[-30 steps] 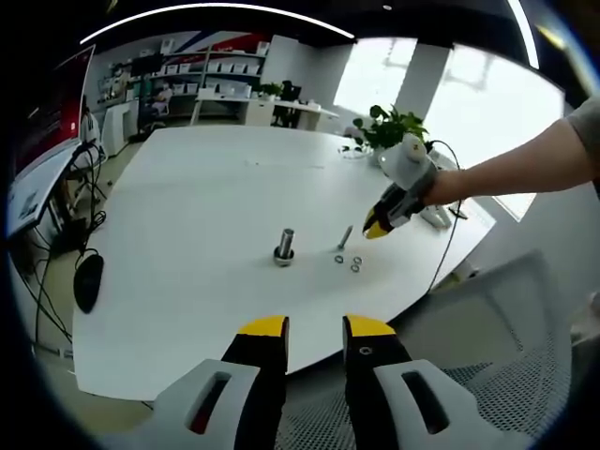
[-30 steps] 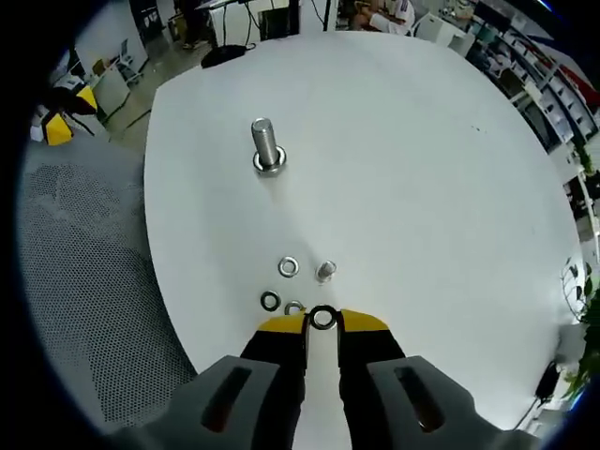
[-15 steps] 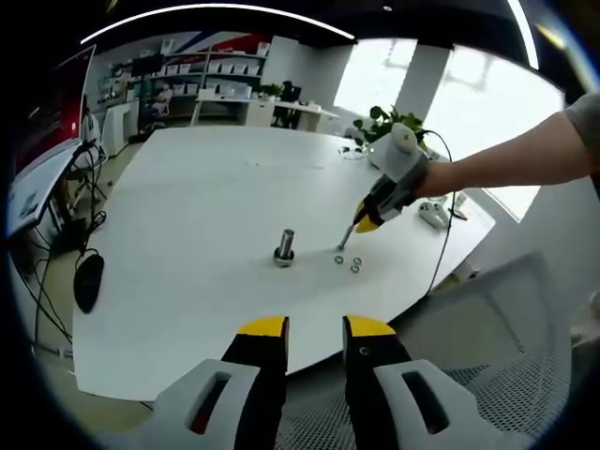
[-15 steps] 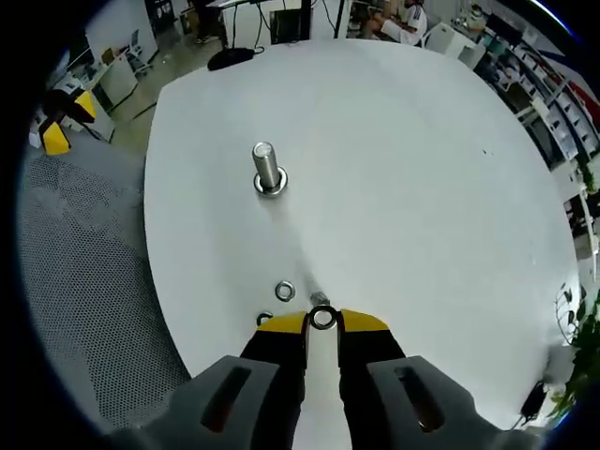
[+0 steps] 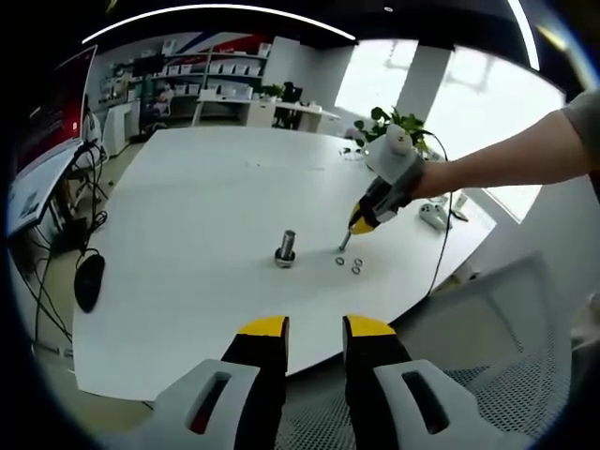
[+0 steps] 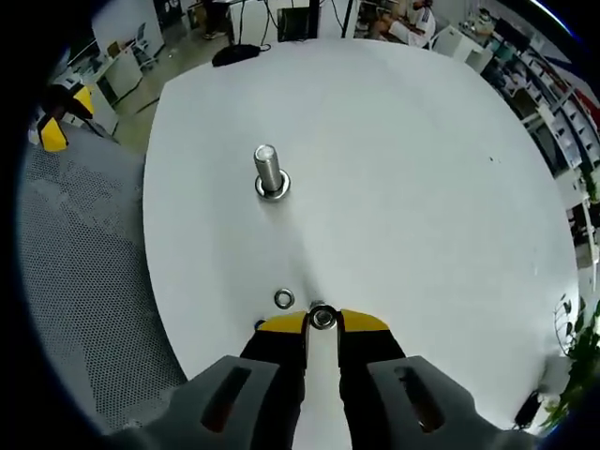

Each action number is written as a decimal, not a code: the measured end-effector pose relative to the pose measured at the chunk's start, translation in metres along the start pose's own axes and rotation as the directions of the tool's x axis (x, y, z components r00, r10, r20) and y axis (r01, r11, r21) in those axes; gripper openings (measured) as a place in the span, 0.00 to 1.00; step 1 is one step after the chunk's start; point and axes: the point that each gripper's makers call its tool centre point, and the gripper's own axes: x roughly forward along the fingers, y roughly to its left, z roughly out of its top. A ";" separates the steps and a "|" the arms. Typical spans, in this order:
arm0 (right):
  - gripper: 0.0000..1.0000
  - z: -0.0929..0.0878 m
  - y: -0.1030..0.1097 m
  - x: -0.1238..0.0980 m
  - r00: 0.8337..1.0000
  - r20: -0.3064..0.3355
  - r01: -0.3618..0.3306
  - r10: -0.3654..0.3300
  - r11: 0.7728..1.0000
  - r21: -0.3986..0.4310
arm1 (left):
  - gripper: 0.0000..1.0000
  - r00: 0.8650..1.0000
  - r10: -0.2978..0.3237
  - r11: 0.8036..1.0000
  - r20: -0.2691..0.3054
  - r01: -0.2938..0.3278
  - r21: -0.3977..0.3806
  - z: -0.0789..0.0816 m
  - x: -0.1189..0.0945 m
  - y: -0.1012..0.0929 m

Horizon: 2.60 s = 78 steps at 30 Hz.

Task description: Place the washer onto the threaded stud by aligning its center hole with the stud, sliding it down to the base, and recovering from edge contact or off-axis alignment until the washer reaches the visible bottom stop.

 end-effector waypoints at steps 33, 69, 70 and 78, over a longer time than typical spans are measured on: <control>0.14 -0.017 0.003 0.046 0.997 -0.062 -0.048 0.050 0.998 0.043 | 0.20 1.000 0.009 1.000 -0.015 -0.010 -0.009 -0.003 0.000 0.002; 0.23 -0.028 0.032 0.035 0.993 -0.090 -0.063 0.082 0.979 0.193 | 0.20 1.000 -0.008 1.000 -0.002 0.008 -0.005 0.000 0.000 -0.001; 0.23 -0.027 0.035 0.035 0.992 -0.090 -0.067 0.085 0.980 0.189 | 0.20 1.000 -0.008 1.000 -0.003 0.008 -0.004 0.000 0.000 -0.001; 0.23 -0.016 0.046 0.047 0.992 -0.075 -0.079 0.097 0.974 0.211 | 0.19 1.000 -0.007 1.000 -0.003 0.007 -0.003 -0.001 0.000 -0.001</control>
